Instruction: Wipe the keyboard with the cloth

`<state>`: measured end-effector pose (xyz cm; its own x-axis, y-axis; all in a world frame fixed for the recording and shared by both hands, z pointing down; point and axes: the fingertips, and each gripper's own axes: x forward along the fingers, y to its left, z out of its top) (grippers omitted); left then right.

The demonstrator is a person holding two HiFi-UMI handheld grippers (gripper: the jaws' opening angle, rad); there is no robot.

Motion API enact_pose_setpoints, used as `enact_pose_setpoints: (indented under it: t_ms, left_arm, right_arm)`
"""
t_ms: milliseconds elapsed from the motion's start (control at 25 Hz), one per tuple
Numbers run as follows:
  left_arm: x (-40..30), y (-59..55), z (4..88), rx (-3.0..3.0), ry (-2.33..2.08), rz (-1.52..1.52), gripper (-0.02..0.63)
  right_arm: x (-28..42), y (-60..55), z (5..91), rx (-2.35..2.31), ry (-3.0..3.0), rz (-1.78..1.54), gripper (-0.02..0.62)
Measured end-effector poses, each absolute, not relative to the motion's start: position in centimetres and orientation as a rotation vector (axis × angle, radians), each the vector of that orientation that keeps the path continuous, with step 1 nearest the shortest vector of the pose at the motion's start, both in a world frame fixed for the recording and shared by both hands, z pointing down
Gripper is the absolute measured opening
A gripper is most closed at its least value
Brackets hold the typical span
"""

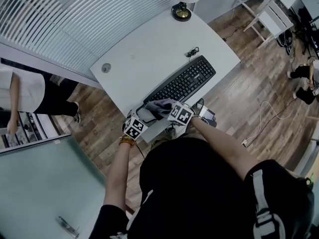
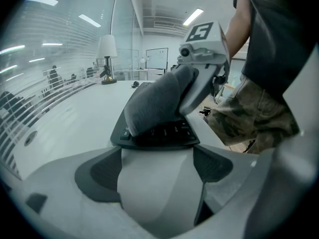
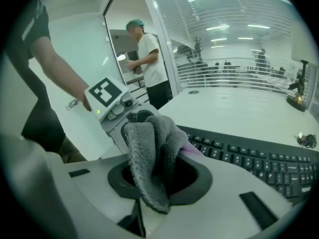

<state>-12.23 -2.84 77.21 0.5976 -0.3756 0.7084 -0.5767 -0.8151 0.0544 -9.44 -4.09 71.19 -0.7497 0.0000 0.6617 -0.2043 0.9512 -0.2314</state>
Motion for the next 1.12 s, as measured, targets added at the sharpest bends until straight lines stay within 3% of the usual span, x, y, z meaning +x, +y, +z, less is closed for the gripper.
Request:
enact_pose_setpoints:
  t_ms: [160,360,760,1120]
  left_arm:
    - [-12.2,-2.7,77.2,2.551,-0.777,1.036,0.442]
    - [-12.3,-2.8,77.1,2.55,-0.777,1.037,0.442]
    - [-12.1,-2.7,77.2,2.539,-0.775,1.044,0.442]
    - [-12.0,-2.8,77.1,2.537,-0.771,1.044,0.442]
  right_arm:
    - [-6.2,-10.1,68.0,0.358,-2.508,0.477,0.087]
    - [2.7,-20.1,66.3,0.718,-2.471,0.509,0.089]
    - [19.0,-31.7,67.1,1.032,-2.151,0.359,0.089]
    - [18.8,-33.3,70.4,0.936,-2.047,0.363,0.091]
